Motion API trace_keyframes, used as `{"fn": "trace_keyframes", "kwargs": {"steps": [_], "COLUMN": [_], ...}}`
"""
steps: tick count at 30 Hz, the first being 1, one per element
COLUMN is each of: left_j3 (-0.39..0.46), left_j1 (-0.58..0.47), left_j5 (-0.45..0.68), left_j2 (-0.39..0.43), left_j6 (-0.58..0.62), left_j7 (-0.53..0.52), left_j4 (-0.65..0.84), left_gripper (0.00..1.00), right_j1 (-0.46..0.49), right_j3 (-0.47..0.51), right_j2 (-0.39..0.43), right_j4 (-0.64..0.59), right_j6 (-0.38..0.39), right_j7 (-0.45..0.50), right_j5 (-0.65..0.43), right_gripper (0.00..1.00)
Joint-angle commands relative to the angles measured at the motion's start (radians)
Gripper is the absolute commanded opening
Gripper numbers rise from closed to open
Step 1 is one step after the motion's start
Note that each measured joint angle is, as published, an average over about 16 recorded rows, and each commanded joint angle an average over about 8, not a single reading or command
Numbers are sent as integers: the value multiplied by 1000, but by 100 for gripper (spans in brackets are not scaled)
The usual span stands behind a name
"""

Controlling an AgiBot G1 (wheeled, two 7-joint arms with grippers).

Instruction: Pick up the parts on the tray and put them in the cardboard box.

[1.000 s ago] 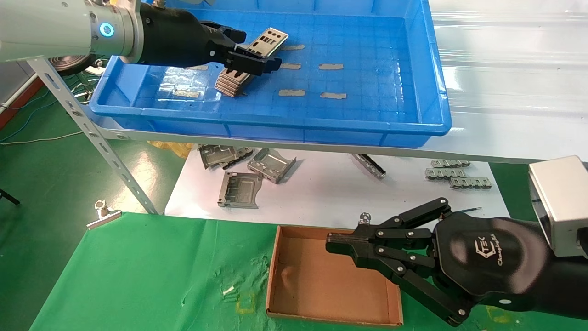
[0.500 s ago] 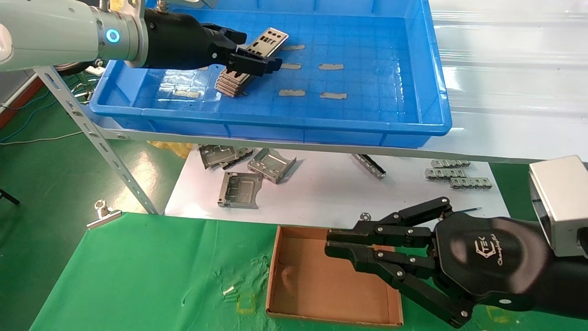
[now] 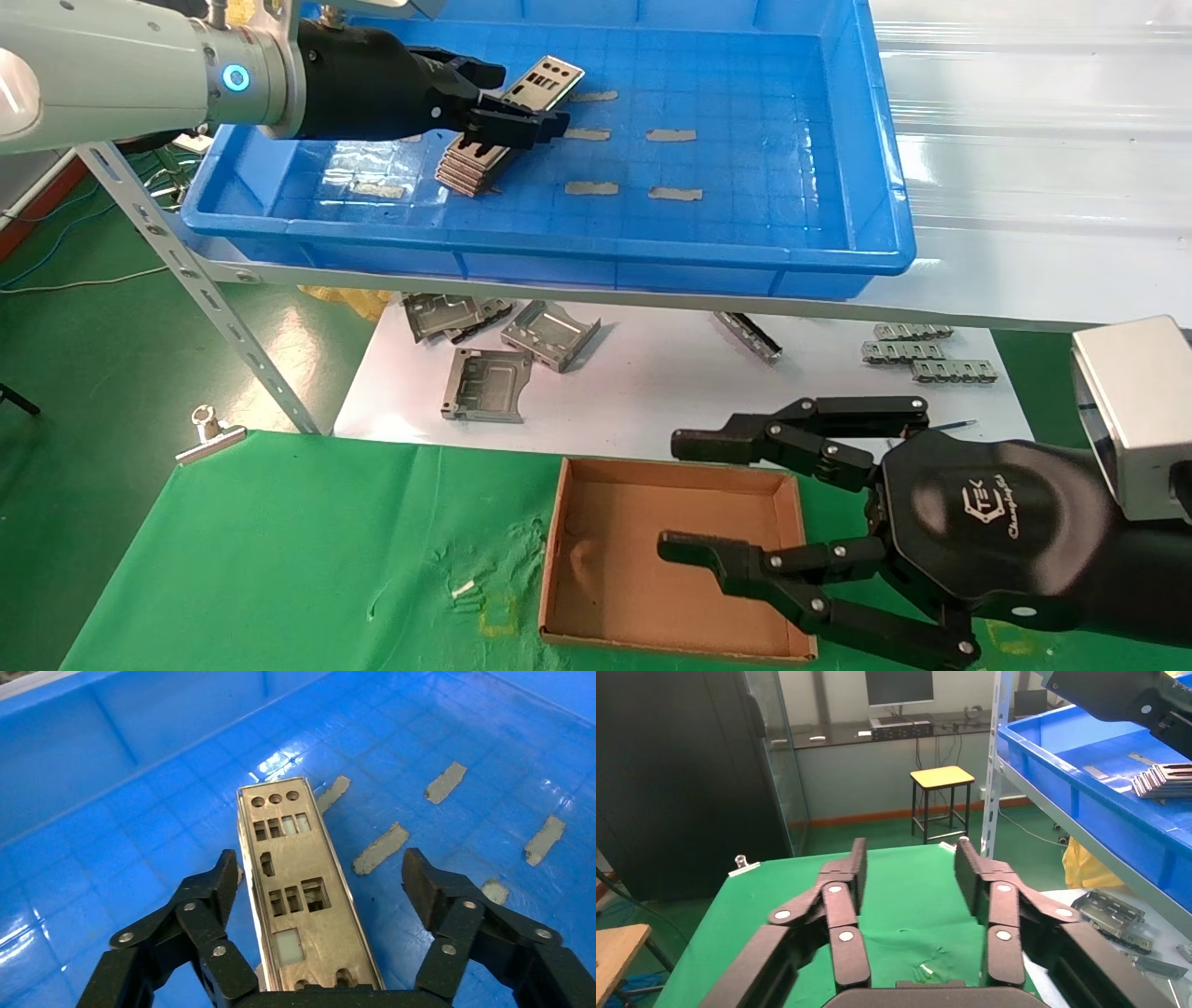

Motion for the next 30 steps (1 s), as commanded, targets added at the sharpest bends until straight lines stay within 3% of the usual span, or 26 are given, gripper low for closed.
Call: {"fn": "trace_keyframes", "kwargs": {"steps": [1, 30], "left_j3": [0, -26], "left_j1": [2, -29], "left_j5": [-2, -58], "left_j2": [0, -23], "left_j6": [-4, -17], "left_j7": [5, 37], "left_j4": [-1, -9], "left_gripper": [0, 0], "right_j1": [0, 0], "right_j3": [0, 0], "right_j2": [0, 0], "right_j4": [0, 0], "right_j6": [0, 0], "right_j7": [0, 0], "right_j5": [0, 0], "right_gripper": [100, 100]}}
